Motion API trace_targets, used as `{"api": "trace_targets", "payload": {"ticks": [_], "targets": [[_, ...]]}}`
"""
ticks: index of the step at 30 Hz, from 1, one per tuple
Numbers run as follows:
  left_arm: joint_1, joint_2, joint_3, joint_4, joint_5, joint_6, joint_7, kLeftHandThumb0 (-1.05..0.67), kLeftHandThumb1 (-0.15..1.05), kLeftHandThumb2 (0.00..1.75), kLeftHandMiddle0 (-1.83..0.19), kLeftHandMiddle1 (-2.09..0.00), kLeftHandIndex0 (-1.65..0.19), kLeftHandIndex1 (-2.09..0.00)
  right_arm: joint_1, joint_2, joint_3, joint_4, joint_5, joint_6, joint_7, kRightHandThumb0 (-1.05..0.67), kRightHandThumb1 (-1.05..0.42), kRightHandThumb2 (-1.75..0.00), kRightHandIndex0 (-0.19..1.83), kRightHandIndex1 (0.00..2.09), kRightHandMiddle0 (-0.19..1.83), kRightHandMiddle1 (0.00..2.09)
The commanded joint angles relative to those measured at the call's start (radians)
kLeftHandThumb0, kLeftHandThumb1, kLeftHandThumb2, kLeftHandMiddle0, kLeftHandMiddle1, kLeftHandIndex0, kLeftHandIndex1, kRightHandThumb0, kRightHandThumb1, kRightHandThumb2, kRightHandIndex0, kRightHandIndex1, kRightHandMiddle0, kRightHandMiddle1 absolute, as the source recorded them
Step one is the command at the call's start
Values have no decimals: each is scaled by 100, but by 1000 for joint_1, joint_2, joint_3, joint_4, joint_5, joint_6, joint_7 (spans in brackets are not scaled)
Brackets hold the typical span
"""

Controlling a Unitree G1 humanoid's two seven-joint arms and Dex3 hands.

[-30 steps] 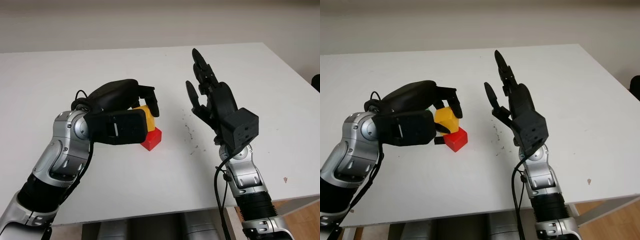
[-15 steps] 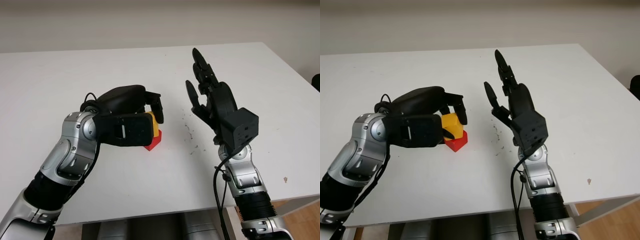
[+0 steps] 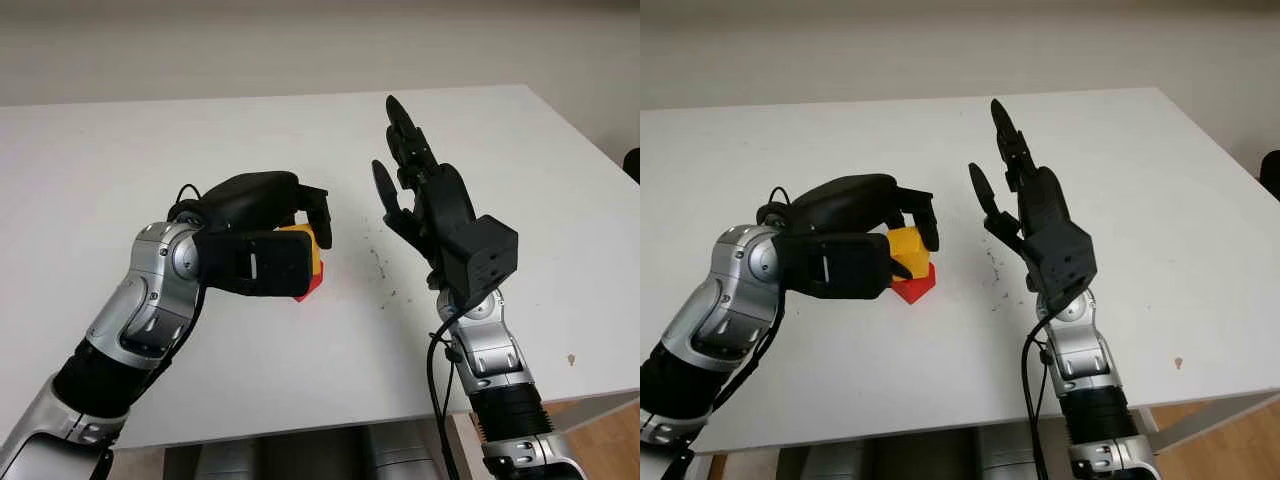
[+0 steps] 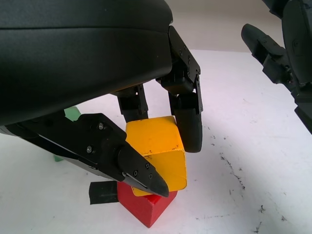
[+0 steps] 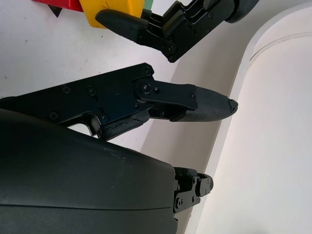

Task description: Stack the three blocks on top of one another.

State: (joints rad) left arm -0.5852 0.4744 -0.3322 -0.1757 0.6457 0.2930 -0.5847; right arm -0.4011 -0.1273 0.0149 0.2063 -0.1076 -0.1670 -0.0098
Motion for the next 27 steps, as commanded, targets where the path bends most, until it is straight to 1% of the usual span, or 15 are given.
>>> {"api": "trace_targets", "payload": {"ticks": [1,8,12,17,24,27], "targets": [[-12,-3,-12,14,9,-10,5,-5,90,5,-48,-127,-47,-125,-11,6,-5,-16,5,-2,-1,-73,-105,-54,11,6,11,7],[1,-6,-16,25,27,-53,41,-5,88,5,-48,-123,-48,-126,-7,7,-5,-28,8,10,3,-73,-105,-53,10,6,11,7],[5,-10,-20,26,38,-63,48,-4,88,5,-49,-131,-48,-129,-7,5,-5,-23,5,3,2,-72,-105,-54,11,6,11,7],[6,-7,-28,20,61,-59,36,-6,88,5,-49,-136,-48,-131,-7,5,-8,-22,11,4,6,-73,-105,-53,11,6,11,7],[15,-8,-16,13,58,-66,30,-5,88,5,-49,-131,-48,-130,-8,4,-9,-20,9,5,7,-72,-105,-52,11,6,11,7],[14,-3,-22,5,67,-48,5,-6,88,6,-49,-130,-48,-130,-9,4,-9,-15,8,-4,9,-73,-105,-53,11,6,11,7]]}}
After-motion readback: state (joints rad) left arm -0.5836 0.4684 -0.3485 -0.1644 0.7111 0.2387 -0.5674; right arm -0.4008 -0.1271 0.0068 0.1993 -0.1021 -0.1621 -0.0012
